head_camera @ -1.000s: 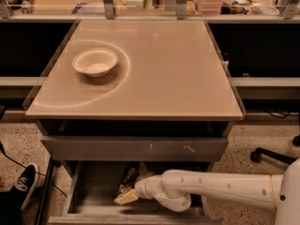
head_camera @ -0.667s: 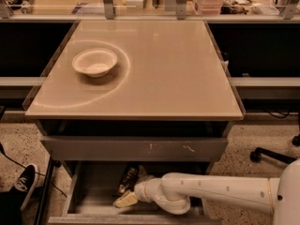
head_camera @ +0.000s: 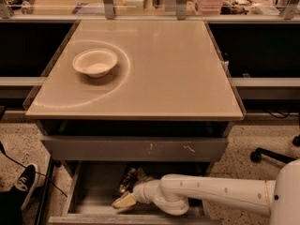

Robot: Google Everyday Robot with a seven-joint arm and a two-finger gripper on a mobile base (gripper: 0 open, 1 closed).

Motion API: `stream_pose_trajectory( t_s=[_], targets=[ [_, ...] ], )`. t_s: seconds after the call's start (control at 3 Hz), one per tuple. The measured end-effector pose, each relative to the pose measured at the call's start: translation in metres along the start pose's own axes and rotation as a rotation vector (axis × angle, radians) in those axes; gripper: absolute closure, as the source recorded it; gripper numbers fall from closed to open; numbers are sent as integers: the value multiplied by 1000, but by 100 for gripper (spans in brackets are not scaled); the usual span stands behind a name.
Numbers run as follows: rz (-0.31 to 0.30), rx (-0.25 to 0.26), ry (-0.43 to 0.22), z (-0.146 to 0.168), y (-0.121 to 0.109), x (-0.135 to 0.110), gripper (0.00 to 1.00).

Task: Pick orange can from middle drawer and place on counter

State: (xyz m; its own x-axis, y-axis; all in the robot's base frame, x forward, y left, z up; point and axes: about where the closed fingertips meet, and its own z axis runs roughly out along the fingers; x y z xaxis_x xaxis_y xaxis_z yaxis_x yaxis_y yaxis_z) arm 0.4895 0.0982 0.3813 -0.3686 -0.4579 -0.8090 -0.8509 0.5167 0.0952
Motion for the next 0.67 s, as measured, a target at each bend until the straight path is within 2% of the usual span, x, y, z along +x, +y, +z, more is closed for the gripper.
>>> stream_pose_trajectory(
  t_s=[0.67],
  targets=[
    [-38, 4, -24, 8, -7, -15, 0]
  ],
)
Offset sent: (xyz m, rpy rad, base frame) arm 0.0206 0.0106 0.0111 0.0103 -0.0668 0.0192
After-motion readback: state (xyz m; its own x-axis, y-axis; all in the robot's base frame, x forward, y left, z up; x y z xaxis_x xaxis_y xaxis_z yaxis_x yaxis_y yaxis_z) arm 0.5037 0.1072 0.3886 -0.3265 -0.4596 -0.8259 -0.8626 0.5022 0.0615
